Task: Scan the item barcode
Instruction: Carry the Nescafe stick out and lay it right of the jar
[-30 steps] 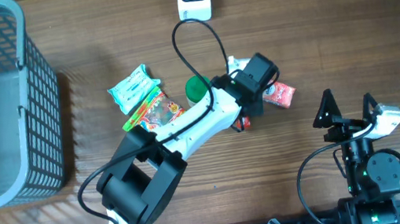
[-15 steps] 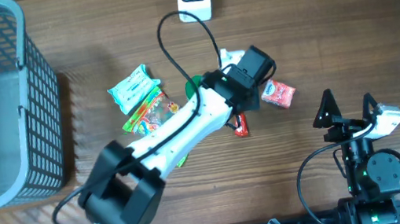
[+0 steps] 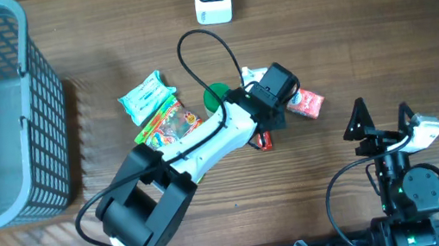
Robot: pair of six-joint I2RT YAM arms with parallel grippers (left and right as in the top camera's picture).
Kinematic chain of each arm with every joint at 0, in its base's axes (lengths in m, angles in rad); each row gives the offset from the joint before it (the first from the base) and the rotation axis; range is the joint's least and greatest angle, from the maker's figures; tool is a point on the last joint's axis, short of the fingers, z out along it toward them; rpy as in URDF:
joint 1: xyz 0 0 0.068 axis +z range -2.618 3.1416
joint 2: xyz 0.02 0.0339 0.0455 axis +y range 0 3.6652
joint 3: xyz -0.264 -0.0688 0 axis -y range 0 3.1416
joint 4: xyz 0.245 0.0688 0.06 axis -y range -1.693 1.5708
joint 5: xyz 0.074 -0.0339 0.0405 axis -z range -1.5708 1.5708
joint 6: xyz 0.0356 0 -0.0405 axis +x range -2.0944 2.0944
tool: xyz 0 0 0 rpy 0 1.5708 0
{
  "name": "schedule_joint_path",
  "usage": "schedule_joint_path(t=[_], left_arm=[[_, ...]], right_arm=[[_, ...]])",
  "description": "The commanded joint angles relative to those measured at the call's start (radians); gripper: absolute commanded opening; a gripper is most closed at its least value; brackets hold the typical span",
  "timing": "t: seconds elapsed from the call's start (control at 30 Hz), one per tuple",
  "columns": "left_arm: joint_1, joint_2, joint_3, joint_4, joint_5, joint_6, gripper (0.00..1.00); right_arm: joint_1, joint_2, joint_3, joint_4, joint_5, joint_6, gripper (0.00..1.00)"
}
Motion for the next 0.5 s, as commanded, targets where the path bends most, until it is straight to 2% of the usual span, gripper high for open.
schedule_joint_path(t=[0.0, 0.47], left_arm=[[0.003, 0.02, -0.008, 0.004, 0.017, -0.025, 0.04], [0.003, 0.076, -0.013, -0.006, 0.035, -0.056, 0.04]], right_arm=[[0.005, 0.0, -0.001, 0.003, -0.012, -0.017, 1.0], [0.005, 0.0, -0.001, 0.003, -0.012, -0.017, 1.0]])
